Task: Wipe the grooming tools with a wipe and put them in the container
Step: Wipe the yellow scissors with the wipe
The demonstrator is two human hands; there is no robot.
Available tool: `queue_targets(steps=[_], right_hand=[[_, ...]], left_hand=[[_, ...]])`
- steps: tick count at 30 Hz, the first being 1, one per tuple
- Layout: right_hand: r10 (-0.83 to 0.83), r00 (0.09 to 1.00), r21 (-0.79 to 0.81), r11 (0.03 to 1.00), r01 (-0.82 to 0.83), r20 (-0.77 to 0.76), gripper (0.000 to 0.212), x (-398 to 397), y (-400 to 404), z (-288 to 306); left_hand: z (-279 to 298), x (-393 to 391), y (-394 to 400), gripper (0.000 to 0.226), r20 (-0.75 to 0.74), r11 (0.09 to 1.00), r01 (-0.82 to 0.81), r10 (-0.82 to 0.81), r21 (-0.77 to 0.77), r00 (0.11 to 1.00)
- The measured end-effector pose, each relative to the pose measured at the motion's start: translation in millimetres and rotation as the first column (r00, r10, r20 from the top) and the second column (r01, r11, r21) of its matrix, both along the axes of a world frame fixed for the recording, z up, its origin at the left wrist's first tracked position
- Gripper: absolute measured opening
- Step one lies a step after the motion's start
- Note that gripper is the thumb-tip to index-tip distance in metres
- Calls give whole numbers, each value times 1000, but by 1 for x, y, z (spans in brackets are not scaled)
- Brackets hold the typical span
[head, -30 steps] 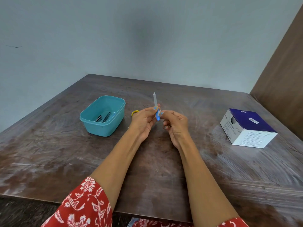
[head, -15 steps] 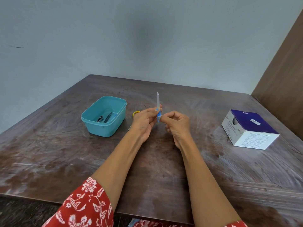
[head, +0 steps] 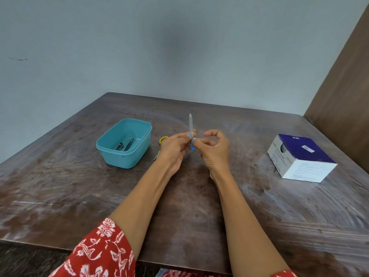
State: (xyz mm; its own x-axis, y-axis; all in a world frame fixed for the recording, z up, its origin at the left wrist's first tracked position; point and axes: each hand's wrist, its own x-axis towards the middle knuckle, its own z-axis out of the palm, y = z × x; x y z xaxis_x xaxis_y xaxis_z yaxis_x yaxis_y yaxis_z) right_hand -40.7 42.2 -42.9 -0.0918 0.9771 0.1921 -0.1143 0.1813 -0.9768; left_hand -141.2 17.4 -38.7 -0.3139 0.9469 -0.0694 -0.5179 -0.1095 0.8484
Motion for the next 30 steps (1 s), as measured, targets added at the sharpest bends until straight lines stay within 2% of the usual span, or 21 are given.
queue_targets(steps=[5,11,17,22,27,30], right_hand=[[76,993,-48,996,-71,94,30,2,-1,-3],[31,999,-10,999,-32,-29,30,1,-1,2],[69,995,-35,997,-66,77,30,4,0,-2],[47,998,5,999,-47,-41,29,1,0,1],[70,994,-28,997,-68,88,29,4,0,-3],[68,995,-14,998,-67,69,29,3,0,-2]], left_hand=[[0,-3,0,10,7,999,-42,42,-22,999],[-1,0,1,10,15,1000,2,-2,11,1000],[0,-1,0,9,17,1000,-15,15,-2,1000],[-2,-1,1,10,14,1000,5,-5,-2,1000],[0,-2,0,10,23,1000,-29,29,-7,999],[0,-3,0,11,27,1000,-25,25,-7,999]])
